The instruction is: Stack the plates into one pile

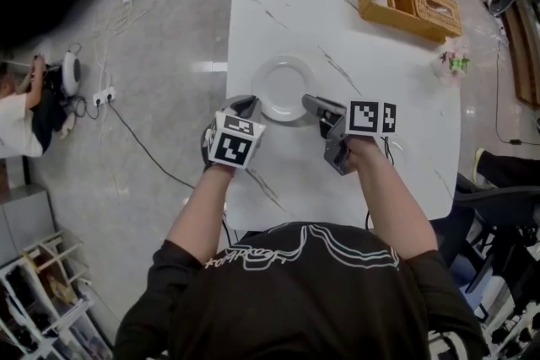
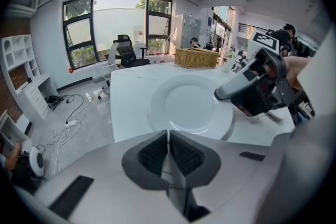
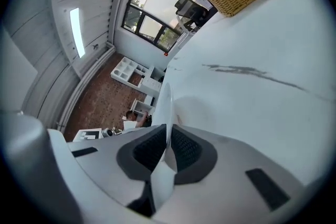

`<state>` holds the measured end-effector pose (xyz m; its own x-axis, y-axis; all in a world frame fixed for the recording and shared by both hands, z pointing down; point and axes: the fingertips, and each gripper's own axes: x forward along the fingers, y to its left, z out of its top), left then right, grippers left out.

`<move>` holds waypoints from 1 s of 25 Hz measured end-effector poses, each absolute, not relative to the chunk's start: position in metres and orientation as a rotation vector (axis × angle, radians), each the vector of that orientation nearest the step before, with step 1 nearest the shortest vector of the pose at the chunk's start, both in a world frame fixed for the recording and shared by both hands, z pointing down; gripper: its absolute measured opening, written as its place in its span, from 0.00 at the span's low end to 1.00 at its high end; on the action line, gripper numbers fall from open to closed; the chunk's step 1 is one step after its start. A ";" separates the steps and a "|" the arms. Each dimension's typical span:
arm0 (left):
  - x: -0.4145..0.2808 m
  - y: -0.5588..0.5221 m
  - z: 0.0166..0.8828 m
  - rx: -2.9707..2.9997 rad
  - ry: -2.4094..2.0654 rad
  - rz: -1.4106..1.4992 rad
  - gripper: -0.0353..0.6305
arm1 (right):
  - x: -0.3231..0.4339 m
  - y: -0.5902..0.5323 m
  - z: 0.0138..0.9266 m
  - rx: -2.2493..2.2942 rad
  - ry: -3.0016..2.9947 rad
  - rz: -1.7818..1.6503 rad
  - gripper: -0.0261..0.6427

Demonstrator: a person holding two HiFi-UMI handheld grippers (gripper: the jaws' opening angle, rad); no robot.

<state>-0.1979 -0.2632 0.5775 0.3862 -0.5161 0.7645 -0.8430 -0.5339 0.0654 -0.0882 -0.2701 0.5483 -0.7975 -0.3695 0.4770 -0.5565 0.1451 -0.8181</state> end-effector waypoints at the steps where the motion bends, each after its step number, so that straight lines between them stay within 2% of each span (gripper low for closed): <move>1: -0.198 -0.262 0.577 2.198 -1.171 0.978 0.10 | -0.089 -0.270 0.547 0.927 -2.254 1.740 0.11; 12: -0.188 -0.216 0.542 2.165 -1.151 0.916 0.10 | -0.072 -0.255 0.512 0.972 -2.339 1.872 0.10; 21: -0.132 -0.143 0.490 2.272 -1.165 0.836 0.10 | -0.007 -0.191 0.467 1.020 -2.434 1.875 0.10; 25: -0.124 -0.127 0.467 2.317 -1.144 0.808 0.10 | -0.001 -0.178 0.446 1.053 -2.470 1.868 0.10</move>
<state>-0.1241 -0.1275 0.4672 0.4898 -0.5639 0.6649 -0.8152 -0.5667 0.1200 -0.0015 -0.1776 0.4458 -0.7852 -0.5578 0.2689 -0.4107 0.1441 -0.9003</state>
